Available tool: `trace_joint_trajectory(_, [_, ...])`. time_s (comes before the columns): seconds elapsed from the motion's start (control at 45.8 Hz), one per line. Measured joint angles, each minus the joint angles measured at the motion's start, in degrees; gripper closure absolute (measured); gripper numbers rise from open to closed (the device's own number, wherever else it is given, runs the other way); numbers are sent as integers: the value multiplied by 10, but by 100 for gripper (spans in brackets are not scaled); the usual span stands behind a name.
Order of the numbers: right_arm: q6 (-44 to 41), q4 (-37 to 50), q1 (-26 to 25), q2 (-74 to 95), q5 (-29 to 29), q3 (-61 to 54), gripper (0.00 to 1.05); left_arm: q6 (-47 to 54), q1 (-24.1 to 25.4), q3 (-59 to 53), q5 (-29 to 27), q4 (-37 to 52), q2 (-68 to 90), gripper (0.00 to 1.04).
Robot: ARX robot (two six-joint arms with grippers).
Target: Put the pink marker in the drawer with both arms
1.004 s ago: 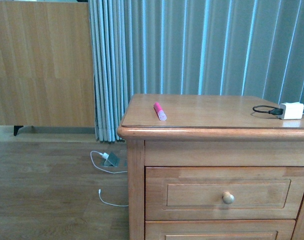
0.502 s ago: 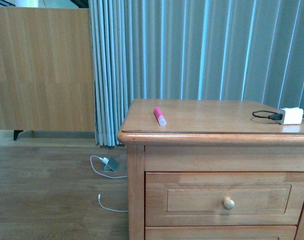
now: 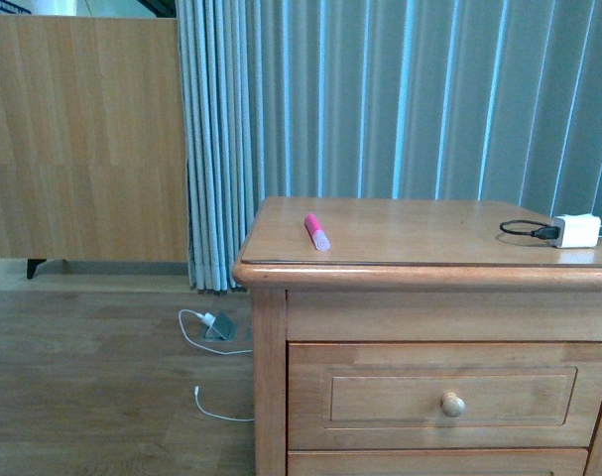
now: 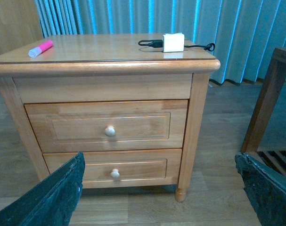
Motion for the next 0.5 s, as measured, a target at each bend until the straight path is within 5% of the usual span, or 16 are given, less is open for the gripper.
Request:
trace_joint_trajectory(0.24, [79,-117,10,61,-33,35,8,0,0,0,0,0,0,6])
trace_joint_trajectory(0.502, [93,-10,109,214,6,69,8,0,0,0,0,0,0,6])
